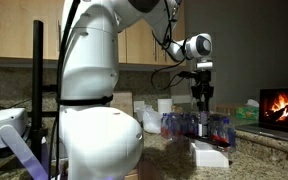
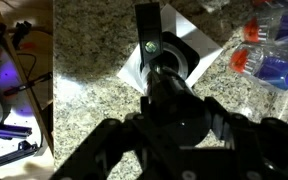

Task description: Take the bottle and the black object and put them on the counter, then stack the clear tape, the black object and the bottle on the box

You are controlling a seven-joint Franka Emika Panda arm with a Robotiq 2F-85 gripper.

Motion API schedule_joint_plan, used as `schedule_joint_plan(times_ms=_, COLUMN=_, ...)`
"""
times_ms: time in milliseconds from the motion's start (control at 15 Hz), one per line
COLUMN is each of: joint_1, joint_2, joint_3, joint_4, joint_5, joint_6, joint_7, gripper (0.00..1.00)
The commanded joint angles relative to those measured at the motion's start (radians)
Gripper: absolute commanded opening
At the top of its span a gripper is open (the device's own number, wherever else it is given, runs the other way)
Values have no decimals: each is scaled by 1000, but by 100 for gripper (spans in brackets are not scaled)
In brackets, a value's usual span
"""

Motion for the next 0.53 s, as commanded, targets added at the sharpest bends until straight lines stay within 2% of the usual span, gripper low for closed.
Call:
schedule_joint_plan(times_ms=0, joint_1=1, joint_2=-3, joint_3=-7, joint_4=5, joint_5=21, joint_6=-2, joint_7=-8, gripper=31)
schedule_joint_plan(times_ms=333, joint_1=1, joint_2=-1, joint_3=-8, joint_4=5, joint_5=25, joint_6=-5, joint_7=-10, gripper=31)
schedule_joint_plan(times_ms=400, joint_1=1, joint_2=-2, joint_3=-8, joint_4=5, joint_5=26, joint_6=-3, joint_7=-9, gripper=81)
schedule_joint_plan(times_ms=467, joint_1=1, joint_2=-3, joint_3=-8, joint_4=4, joint_5=27, joint_6=-2, joint_7=-9, gripper=82)
